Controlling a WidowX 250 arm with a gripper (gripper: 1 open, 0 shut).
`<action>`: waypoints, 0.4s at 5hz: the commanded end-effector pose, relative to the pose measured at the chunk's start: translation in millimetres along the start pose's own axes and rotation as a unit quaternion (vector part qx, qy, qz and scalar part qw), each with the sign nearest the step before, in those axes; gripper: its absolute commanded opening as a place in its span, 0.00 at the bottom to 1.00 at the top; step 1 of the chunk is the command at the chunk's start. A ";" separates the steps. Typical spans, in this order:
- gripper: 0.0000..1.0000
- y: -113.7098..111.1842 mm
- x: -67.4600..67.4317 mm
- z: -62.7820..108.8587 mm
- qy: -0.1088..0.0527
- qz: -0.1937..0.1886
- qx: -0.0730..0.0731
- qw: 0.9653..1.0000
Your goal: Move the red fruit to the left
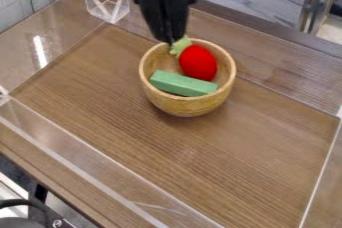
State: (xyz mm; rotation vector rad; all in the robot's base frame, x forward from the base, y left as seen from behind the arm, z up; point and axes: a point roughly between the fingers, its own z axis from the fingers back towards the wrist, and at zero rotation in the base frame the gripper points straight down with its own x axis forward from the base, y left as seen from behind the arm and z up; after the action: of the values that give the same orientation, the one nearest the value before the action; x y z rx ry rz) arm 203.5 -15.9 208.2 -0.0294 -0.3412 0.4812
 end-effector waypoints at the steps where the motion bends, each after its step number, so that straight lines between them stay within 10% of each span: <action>1: 0.00 28.4 22.0 26.4 -0.009 0.017 0.003 1.000; 2: 0.00 18.1 13.1 39.0 0.000 0.008 0.007 1.000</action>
State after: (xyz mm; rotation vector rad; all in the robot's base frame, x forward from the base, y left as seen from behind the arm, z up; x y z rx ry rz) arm 190.7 4.3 237.0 -0.0121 -0.3049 0.4954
